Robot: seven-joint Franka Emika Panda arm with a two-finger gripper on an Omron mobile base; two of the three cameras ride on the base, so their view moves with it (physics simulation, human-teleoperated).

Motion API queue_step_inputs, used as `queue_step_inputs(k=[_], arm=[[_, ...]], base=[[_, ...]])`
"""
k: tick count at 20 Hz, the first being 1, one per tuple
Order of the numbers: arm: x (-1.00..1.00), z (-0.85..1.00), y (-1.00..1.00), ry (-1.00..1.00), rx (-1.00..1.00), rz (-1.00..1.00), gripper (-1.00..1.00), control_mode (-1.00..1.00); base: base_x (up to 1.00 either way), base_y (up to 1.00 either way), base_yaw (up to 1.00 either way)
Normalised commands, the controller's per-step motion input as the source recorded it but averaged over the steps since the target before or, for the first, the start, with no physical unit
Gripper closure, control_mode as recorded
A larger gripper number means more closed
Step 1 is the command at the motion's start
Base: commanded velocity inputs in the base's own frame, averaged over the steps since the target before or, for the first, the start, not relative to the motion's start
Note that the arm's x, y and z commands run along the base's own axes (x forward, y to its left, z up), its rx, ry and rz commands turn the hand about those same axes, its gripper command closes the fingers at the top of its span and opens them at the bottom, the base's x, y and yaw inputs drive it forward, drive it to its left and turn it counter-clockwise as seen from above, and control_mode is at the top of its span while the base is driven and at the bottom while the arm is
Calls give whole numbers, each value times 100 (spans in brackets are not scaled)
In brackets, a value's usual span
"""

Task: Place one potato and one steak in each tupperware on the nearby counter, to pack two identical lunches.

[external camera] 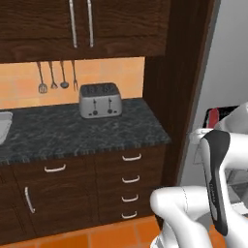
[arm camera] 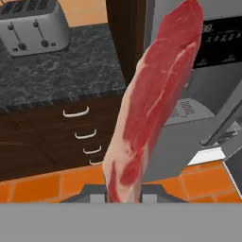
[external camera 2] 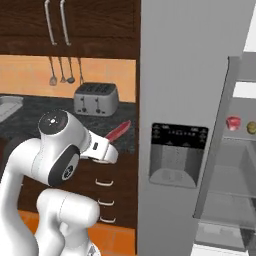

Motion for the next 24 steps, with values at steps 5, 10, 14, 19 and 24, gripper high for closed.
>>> queue_step_inputs(k=[5,10,14,19,24], arm=[[0,0,0,0,0,0,100,100],[0,0,0,0,0,0,100,100],[0,0,0,0,0,0,100,100],[0,0,0,0,0,0,100,100],[0,0,0,0,0,0,100,100]], base=[[0,100,0],[2,100,-4],[11,100,-3],[24,100,0],[32,100,0]])
